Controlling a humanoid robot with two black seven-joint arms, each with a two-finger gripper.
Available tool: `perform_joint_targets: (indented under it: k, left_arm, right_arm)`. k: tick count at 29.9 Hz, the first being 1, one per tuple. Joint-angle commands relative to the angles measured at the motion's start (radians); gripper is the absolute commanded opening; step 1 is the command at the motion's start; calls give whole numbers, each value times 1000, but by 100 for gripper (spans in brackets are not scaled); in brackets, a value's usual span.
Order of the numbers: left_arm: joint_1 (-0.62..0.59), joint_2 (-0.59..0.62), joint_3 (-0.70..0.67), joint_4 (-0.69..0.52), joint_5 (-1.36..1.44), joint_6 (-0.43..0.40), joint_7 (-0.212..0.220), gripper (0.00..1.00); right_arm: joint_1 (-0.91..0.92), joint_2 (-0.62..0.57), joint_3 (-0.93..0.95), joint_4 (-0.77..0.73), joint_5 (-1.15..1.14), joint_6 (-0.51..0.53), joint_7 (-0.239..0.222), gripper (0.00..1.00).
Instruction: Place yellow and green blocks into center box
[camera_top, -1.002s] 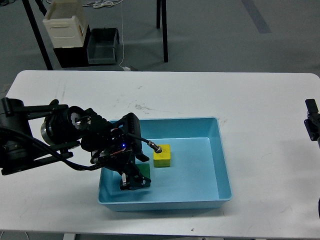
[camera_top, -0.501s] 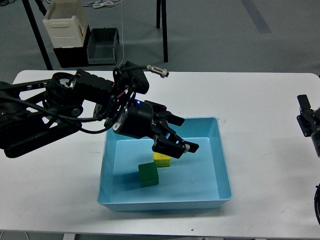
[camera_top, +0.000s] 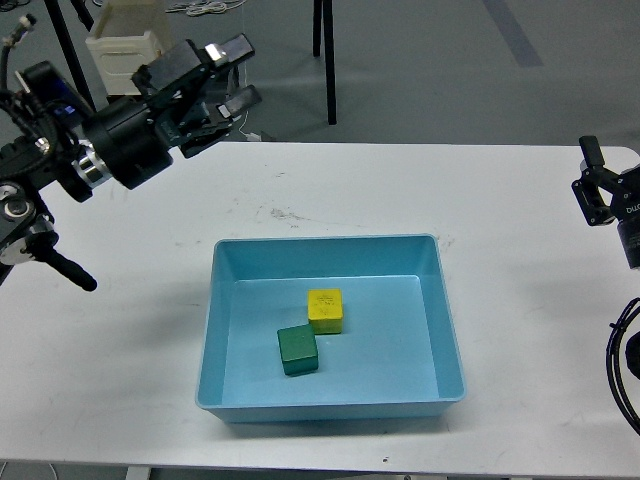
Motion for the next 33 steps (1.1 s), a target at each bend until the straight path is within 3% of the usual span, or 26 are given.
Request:
perform_joint_targets:
  k: [1,9,12,16,22,33]
  left_arm:
    - [117,-9,-83,-6,-160,0,0,100]
    - [292,-8,-86,-33,-679,0,0,100]
    - [356,-9,-83,-38,-817,0,0,100]
    - [408,-11,-77,-44,-969,0,0,100]
    - [461,-11,-46,-78,-1131,0,0,100]
    - [565,-12,-36,-174,-1270,0,0,100]
  right_arm:
    - [6,5,2,-2,175,53,-25,100]
    - [-9,63,6,-6,425,162,-58,100]
    - [-34,106,5,-8,496,168,-112,100]
    - [-67,128,5,-13,570,170,-219,100]
    - [-107,235,8,-20,700,167,-305,100]
    - [-166,271,19,-33,844,210,-315,100]
